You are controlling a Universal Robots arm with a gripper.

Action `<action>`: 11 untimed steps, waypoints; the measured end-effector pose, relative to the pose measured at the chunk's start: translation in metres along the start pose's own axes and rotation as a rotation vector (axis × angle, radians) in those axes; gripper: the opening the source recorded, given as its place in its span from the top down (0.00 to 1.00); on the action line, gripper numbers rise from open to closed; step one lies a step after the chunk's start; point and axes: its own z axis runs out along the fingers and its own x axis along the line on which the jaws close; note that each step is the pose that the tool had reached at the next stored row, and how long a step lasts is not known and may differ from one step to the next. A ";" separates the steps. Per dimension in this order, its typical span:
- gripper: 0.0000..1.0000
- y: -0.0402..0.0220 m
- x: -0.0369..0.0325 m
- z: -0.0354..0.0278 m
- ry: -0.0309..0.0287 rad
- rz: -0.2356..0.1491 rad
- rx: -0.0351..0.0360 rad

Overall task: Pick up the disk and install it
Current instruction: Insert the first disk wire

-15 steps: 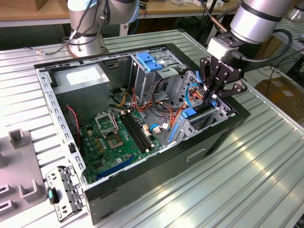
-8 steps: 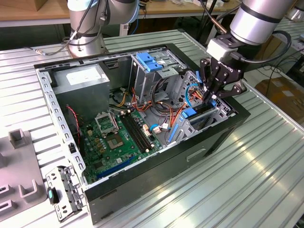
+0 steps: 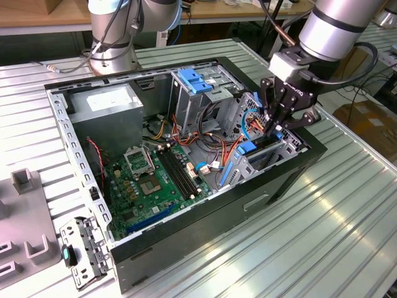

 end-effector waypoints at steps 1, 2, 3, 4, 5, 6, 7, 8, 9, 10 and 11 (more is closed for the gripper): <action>0.83 0.0000 0.0000 0.0007 -0.0001 0.000 -0.0001; 0.83 -0.0001 0.0000 0.0011 0.0000 0.000 0.0000; 0.83 0.0000 0.0000 0.0012 0.0002 0.000 0.0000; 0.83 -0.0001 0.0000 0.0014 0.0002 0.000 0.0000; 0.83 -0.0001 0.0000 0.0024 -0.0002 0.000 0.0000; 0.83 -0.0001 0.0000 0.0035 -0.0003 0.000 0.0000; 0.83 -0.0001 0.0001 0.0039 0.0001 0.000 0.0000; 0.83 -0.0001 0.0001 0.0039 0.0002 0.000 -0.0001; 0.83 -0.0001 0.0002 0.0040 0.0000 0.000 0.0000; 0.83 -0.0001 0.0002 0.0040 -0.0001 0.000 -0.0001; 0.83 -0.0001 0.0002 0.0040 -0.0001 0.000 0.0001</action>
